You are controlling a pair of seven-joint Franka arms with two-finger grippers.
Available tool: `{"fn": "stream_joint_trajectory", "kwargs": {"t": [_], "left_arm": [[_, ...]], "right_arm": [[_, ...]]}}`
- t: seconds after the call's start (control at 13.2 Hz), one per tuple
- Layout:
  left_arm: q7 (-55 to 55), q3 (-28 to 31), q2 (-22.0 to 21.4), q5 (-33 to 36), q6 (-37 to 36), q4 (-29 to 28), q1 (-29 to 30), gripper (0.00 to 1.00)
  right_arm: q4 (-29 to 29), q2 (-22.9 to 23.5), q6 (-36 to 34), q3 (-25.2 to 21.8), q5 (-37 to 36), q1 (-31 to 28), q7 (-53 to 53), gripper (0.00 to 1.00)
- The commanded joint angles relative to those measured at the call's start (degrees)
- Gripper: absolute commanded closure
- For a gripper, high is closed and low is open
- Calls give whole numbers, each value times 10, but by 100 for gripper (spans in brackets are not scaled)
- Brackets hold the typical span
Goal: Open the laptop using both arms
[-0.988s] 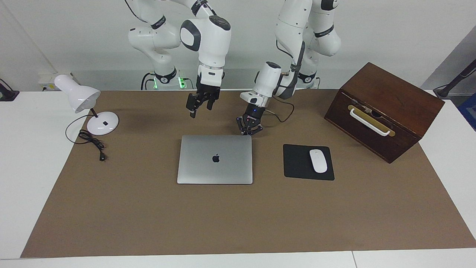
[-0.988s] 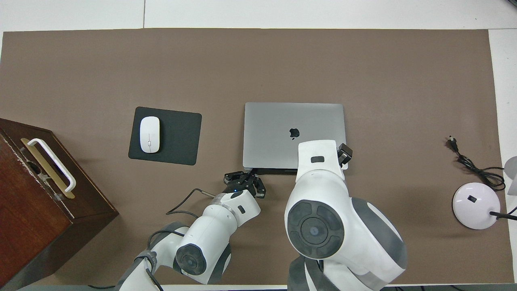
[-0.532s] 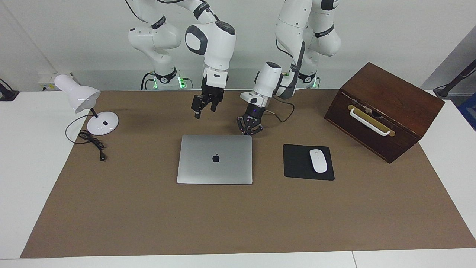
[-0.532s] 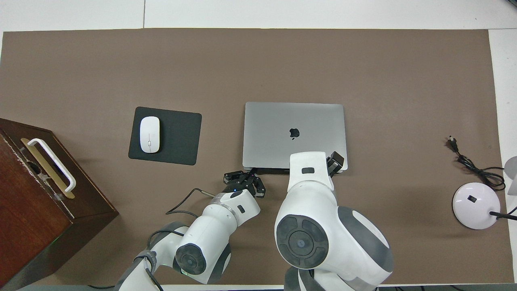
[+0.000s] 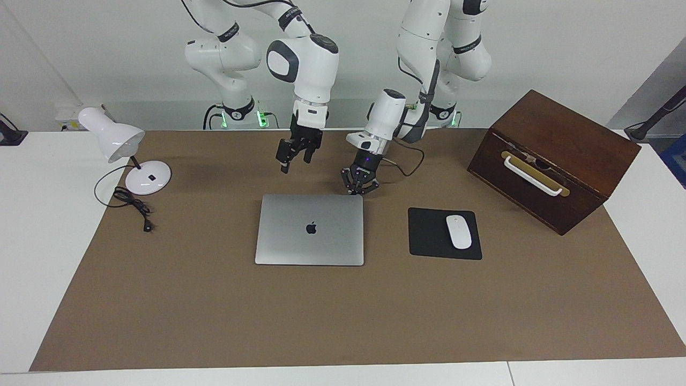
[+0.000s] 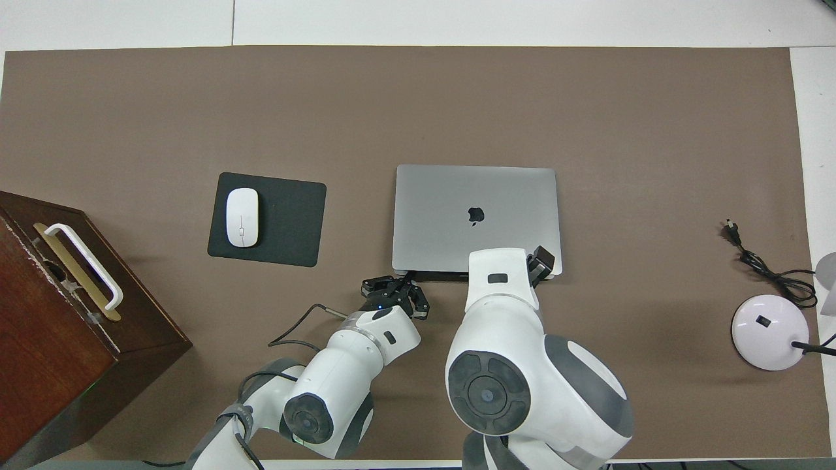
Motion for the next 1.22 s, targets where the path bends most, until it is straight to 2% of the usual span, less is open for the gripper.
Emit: {"fn": "stream_joint_trajectory", "kwargs": {"t": [0.0,0.46,0.61,1.14], "left_arm": [[19,9,18,-14,12,17,3,100],[22,13,21,-3,12,29,21,100],[23,13,21,-5,12,23,13,100],[26,13,-6,-11,12,-11,4,100]], "right_arm": [[-21,7,37,4,-23,2,29,0],[-44,51,96,7,-133,2,102,0],[-44,80,119,6,-199,3,152,0],[-41,89,125,6,-215,1,155,0]]}}
